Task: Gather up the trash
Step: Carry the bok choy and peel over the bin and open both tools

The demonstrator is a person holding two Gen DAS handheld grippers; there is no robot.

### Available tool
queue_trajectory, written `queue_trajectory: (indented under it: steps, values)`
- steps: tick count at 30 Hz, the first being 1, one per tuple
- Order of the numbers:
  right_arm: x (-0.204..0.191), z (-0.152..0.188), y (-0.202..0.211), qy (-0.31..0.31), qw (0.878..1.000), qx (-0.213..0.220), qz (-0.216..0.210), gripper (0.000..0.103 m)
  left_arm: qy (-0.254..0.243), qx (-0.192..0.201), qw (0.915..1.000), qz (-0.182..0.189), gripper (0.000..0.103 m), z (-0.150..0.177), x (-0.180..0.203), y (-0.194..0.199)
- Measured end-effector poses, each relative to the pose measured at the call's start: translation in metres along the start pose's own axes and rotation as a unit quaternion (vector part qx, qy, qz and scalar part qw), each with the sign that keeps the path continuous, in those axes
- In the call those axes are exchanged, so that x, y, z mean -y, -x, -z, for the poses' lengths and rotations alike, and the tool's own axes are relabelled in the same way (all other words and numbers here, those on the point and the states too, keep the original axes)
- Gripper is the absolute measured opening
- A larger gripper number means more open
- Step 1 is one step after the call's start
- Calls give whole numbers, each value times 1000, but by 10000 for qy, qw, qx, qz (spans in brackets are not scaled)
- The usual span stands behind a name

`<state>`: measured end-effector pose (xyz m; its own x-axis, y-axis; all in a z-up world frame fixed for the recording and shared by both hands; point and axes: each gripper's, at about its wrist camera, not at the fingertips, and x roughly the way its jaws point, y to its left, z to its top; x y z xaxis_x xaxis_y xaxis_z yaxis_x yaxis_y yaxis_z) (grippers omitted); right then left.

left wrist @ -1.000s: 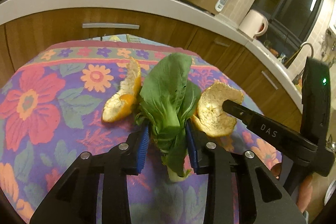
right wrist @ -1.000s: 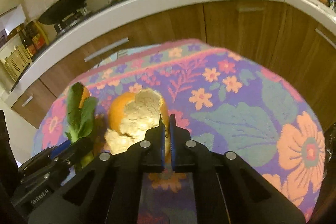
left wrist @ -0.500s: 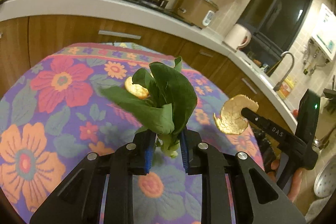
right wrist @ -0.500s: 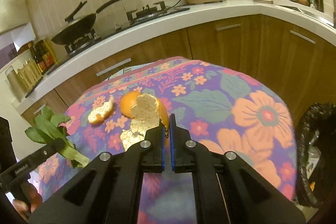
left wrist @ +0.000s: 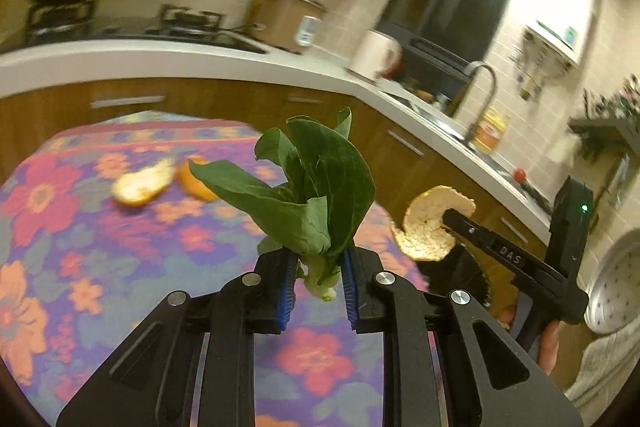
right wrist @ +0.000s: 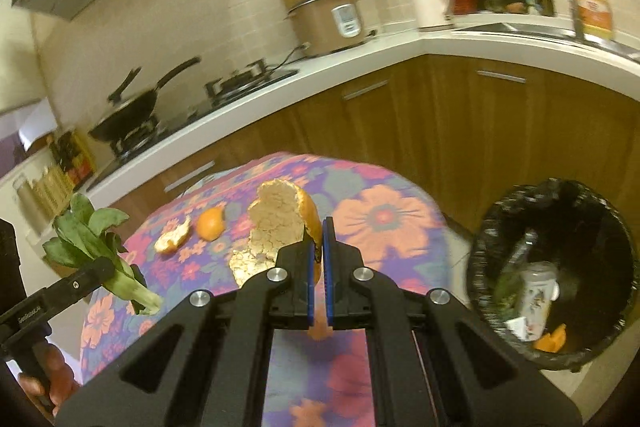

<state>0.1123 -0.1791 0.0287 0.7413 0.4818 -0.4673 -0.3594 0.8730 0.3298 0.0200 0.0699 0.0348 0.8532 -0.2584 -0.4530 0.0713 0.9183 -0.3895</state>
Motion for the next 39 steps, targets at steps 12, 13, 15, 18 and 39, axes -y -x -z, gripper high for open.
queue_trajectory:
  steps: [12,13,15,18,39]
  values:
    - [140,3,38,-1232,9889,189,813,2,-769,-761,9898,926,19,-8,118,-115]
    - [151,6,39,-1328,9870,182,885,2,-818,-831,9886,952,19,-7,125,-124]
    - [173,11,40,-1547,9823,149,1044,2,-954,-975,9859,974,19,-4,143,-143]
    - [200,18,38,-1827,9742,32,1322,2,-1140,-1214,9796,1121,19,4,172,-173]
    - [259,54,16,-2247,9477,-1079,1992,14,-1579,-2228,9538,1254,54,41,227,-258]
